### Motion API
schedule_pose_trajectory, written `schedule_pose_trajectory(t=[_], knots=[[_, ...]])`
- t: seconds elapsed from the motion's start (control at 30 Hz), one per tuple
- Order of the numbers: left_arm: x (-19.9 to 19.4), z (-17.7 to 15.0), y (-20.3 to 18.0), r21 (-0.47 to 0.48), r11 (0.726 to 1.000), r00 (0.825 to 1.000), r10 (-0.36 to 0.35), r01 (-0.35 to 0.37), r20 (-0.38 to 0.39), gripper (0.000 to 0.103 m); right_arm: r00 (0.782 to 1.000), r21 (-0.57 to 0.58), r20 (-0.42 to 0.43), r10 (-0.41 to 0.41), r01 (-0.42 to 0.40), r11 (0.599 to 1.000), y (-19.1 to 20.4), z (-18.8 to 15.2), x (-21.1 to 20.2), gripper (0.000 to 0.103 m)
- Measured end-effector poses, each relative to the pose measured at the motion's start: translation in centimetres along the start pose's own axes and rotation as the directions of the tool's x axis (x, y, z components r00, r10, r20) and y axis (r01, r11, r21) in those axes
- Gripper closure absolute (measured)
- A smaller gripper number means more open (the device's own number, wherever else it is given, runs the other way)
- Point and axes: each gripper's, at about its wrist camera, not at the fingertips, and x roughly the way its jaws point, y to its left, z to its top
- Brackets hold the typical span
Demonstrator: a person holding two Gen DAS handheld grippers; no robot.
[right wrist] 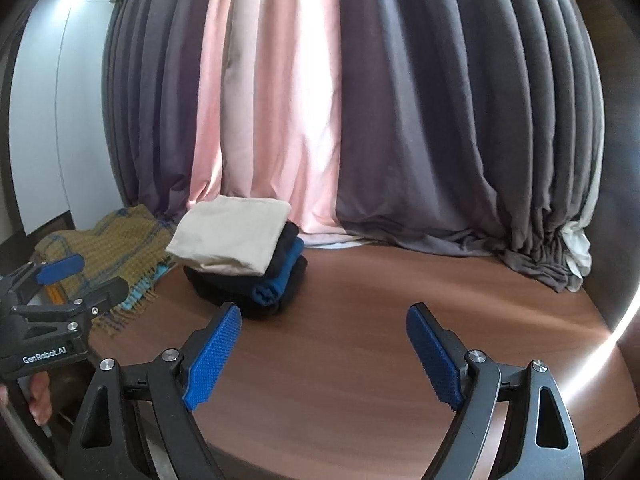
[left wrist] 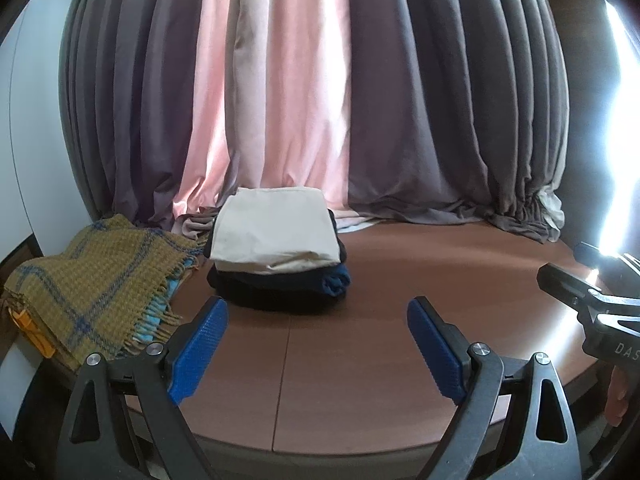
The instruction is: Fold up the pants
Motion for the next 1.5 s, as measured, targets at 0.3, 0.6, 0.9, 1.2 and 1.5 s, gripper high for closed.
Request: schedule_pose_trajectory(t=[0.3, 0.6, 0.9, 1.2, 1.5], knots=[[-3.1, -1.5, -2.3, 0.012, 1.0, 1.0, -0.022, 0.022, 0.006, 0.01, 1.0, 0.021, -0.012, -0.015, 0.015, 1.0, -1.1, -2.4, -4.1, 0.017], [-4.4, -2.0, -4.0, 0.023, 0.999, 0.999, -0.034, 0.033, 0.006, 0.009, 1.0, 0.034, -0.013, -0.027, 0.028, 0.999, -2.6, -3.6, -6.4, 0.017], [-4.9, -2.2, -4.8, 0.019, 0.999, 0.999, -0.044, 0.044, 0.007, 0.009, 0.999, 0.044, -0.007, -0.049, 0.049, 0.998, -3.8, -4.0, -7.7, 0.017], [-5.3, -2.2, -4.8, 0.012, 0.999, 0.999, -0.052, 0.052, 0.004, 0.004, 0.998, 0.046, -0.016, -0.058, 0.059, 0.997, -4.1, -4.5, -8.2, 0.017], [-5.4, -2.1, -4.9, 0.018, 0.999, 0.999, -0.05, 0.05, 0.017, 0.0, 0.998, 0.044, -0.012, -0.066, 0.066, 0.997, -4.1, -4.6, -8.5, 0.017]])
